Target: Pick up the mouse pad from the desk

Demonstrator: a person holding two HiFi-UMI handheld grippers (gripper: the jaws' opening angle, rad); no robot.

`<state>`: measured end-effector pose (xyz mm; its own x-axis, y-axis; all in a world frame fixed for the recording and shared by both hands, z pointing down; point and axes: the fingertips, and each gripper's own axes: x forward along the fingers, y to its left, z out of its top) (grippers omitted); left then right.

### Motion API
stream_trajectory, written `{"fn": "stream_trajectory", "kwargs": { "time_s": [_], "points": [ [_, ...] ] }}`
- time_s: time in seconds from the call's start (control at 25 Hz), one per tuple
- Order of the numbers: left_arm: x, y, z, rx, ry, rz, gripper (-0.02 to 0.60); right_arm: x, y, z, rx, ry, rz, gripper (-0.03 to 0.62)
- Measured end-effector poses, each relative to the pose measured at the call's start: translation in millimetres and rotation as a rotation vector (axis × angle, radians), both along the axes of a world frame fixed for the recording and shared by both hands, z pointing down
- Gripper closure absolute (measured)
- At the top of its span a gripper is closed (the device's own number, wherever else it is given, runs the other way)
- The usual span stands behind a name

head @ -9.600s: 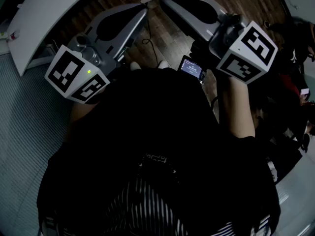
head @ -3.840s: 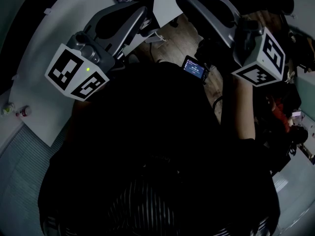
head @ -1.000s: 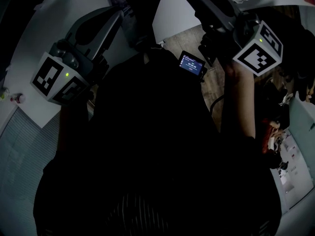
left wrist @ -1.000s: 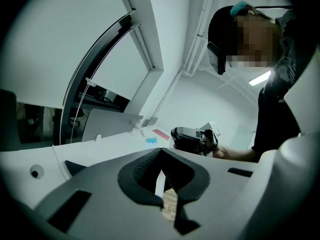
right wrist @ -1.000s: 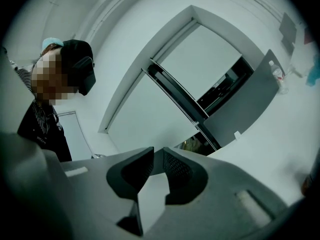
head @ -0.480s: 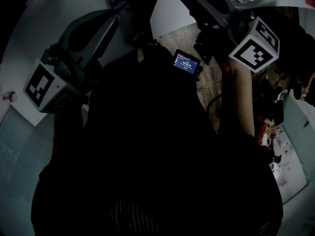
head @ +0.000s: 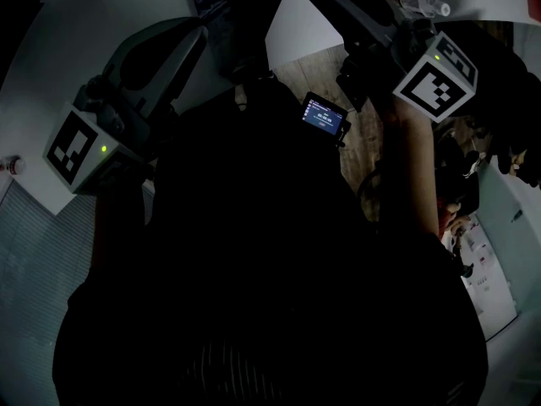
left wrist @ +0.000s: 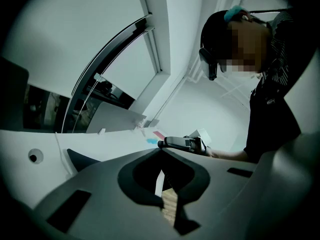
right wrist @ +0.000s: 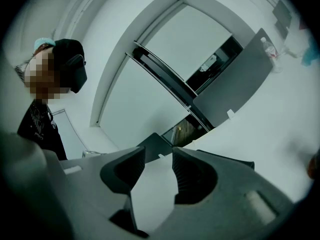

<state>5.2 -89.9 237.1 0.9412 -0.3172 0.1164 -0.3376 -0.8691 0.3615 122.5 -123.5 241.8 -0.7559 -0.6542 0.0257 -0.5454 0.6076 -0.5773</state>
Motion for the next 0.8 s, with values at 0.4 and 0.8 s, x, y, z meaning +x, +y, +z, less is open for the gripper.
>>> {"fn": "stream_trajectory", "kwargs": {
  "time_s": [0.4, 0.8],
  "points": [
    [-13, -3, 21, -0.047, 0.018, -0.028, 0.574, -6, -19, 36, -0.108, -0.001, 0.015, 0.370],
    [-24, -6, 28, -0.080, 0.057, -0.066, 0.574, -7, -30, 78, -0.241, 0.025, 0.040, 0.303]
  ]
}}
